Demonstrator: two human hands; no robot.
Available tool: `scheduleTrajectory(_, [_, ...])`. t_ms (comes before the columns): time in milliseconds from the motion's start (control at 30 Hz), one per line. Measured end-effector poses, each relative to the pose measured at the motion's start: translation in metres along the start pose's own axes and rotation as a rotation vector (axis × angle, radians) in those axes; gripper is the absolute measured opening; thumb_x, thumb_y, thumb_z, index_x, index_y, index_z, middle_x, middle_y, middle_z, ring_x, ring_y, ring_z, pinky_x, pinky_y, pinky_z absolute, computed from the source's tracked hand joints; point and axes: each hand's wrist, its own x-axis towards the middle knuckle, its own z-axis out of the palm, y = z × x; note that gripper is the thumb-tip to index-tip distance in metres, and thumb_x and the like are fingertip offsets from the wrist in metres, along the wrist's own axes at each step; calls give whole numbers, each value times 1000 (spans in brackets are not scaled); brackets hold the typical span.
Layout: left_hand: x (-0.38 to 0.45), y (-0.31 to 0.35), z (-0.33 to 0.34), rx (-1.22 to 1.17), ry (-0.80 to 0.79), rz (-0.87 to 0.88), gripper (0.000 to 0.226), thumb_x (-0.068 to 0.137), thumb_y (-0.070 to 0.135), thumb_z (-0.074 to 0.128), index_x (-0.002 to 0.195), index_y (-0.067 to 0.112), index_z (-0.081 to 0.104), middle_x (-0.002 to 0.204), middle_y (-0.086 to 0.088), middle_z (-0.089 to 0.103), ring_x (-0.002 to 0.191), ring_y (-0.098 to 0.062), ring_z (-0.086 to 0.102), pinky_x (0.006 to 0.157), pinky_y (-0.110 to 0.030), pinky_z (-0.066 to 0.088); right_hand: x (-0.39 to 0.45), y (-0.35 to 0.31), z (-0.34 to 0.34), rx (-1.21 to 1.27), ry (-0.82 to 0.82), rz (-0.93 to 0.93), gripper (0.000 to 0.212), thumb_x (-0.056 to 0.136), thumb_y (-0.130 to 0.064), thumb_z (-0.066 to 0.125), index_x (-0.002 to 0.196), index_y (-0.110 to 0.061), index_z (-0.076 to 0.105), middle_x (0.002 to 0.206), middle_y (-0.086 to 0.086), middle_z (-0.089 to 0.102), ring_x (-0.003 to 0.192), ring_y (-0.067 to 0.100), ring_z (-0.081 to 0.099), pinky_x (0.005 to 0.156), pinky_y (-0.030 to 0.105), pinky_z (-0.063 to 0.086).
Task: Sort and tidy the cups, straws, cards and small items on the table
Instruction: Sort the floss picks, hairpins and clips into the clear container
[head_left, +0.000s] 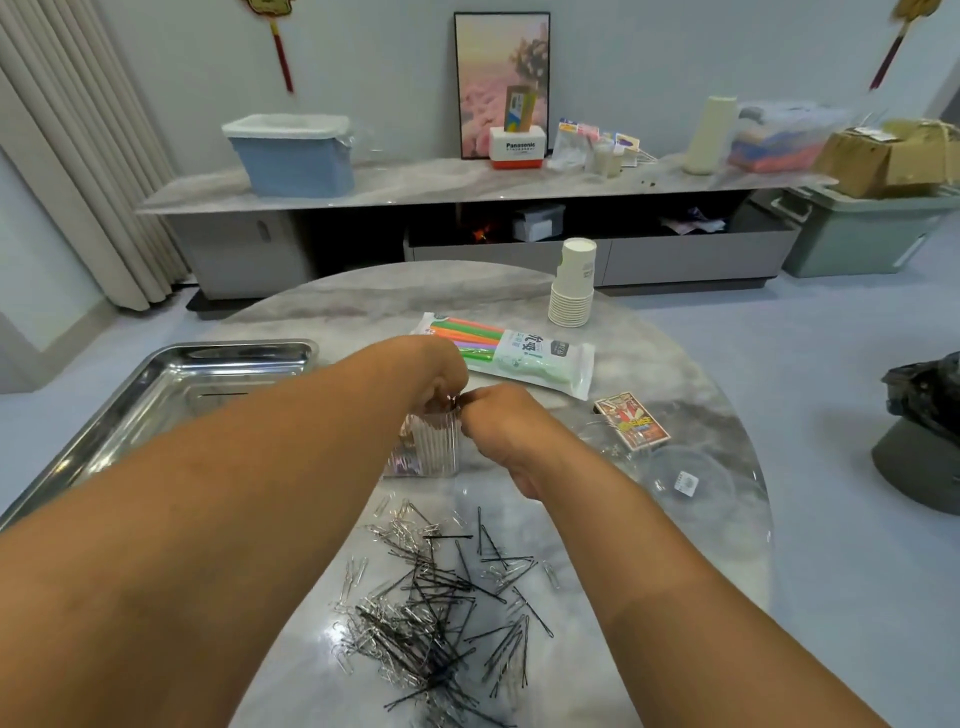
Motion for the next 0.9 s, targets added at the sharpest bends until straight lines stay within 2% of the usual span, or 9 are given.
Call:
scheduleTrajectory(67, [-2,-3,-2,6,-5,29,16,98,-2,48,106,0,62,119,-23,68,108,-30,70,95,-37,56,5,4,-1,18,-3,0,27,90,0,44,103,1,67,84,10,47,75,22,37,68,39,30])
scheduleTrajectory(200, [-7,-10,-3,-9,-7,85,21,96,-2,39,108,-1,56,84,-16,56,60,-18,49,52,-26,46,13,18,-5,-238,-14,-65,25,90,0,55,109,2,71,105,24,71,89,26,63,78,35,51])
scheduleTrajectory(267, [-17,-12,-3,31,-5,154,18,98,1,39,103,0,56,89,-18,57,69,-23,52,62,-31,49,12,26,-6,-589,-29,-70,19,90,-1,61,108,0,70,104,19,71,94,30,70,83,37,59])
scheduleTrajectory(333, [-28,-21,-2,126,131,316,25,99,6,44,117,3,61,107,-17,63,87,-26,59,78,-35,51,7,33,-2,-858,-97,-51,8,92,-11,69,93,-3,65,91,11,67,90,28,68,73,32,57])
scheduleTrajectory(400, [-44,-38,3,119,368,521,28,99,13,51,125,16,61,111,-3,65,94,-21,62,79,-30,47,3,37,2,-973,-148,-12,34,90,-24,76,72,-8,52,71,5,56,80,27,61,67,30,51])
scheduleTrajectory(467, [-64,-66,12,18,474,644,15,95,15,59,108,25,61,95,8,63,83,-12,60,72,-28,46,-1,42,8,-979,-159,7,41,83,-32,83,68,-10,52,65,3,56,75,26,62,73,30,54])
scheduleTrajectory(567, [-76,-113,29,88,274,543,14,90,18,71,92,28,61,87,10,63,79,-11,61,66,-24,46,-8,46,15,-1039,-162,-11,45,73,-38,90,80,-12,54,74,1,58,83,27,65,85,38,58])
scheduleTrajectory(667, [-77,-154,43,255,82,385,30,83,26,82,106,25,62,97,9,61,89,-14,62,69,-26,46,-13,47,21,-1100,-207,-47,45,71,-38,90,79,-12,55,77,1,57,84,28,66,82,36,58])
scheduleTrajectory(900, [-74,-185,63,315,44,371,64,72,39,90,126,24,60,119,2,56,109,-20,60,92,-38,52,-21,59,32,-1029,-254,-152,20,83,-21,79,83,-9,62,82,8,61,77,28,58,68,32,50])
